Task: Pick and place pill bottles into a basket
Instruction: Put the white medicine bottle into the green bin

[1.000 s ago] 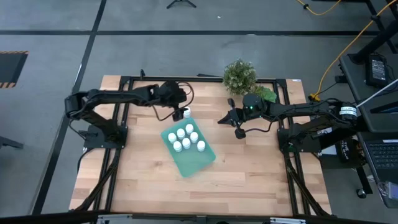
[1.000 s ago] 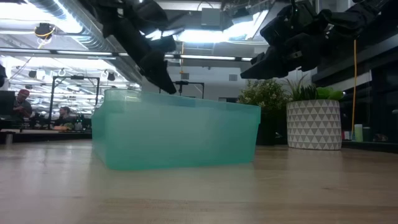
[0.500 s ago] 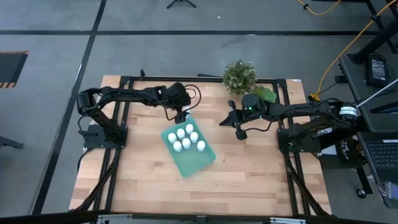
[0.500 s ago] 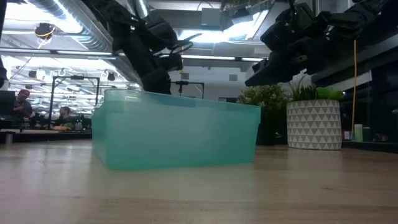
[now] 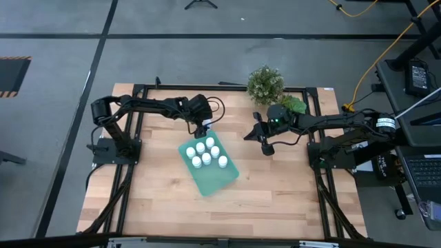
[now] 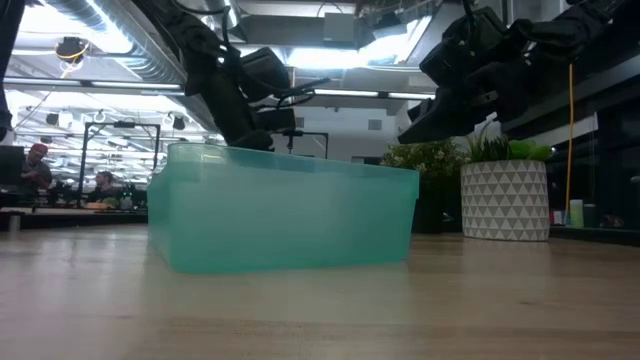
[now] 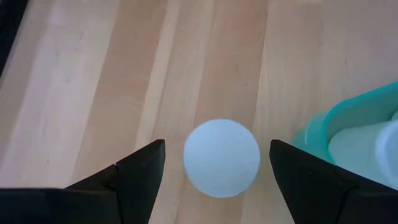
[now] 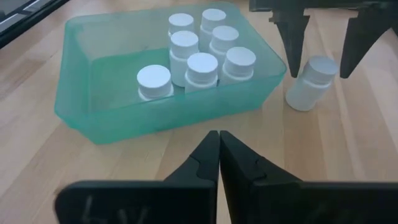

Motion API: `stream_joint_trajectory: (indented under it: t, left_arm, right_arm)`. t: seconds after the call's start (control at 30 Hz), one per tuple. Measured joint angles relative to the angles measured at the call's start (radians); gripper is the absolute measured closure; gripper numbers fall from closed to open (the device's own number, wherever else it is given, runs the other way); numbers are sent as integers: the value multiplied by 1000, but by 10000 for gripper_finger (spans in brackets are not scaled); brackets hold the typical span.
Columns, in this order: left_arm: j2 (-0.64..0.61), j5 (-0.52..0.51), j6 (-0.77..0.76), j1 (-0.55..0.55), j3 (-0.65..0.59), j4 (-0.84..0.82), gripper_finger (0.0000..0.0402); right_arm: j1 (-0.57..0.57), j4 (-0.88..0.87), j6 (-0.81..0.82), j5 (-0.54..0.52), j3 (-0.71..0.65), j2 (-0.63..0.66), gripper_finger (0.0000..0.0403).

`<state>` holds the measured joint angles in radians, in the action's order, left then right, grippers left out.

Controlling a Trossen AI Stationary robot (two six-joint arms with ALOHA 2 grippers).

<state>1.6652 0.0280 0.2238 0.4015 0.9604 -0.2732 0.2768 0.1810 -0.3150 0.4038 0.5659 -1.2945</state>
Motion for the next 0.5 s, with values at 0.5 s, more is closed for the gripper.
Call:
stream_joint_trajectory:
  t: [0.5]
  left_arm:
    - [2, -5, 7, 0, 0, 0, 128]
  right_arm:
    - [0, 0, 0, 0, 0, 0, 386]
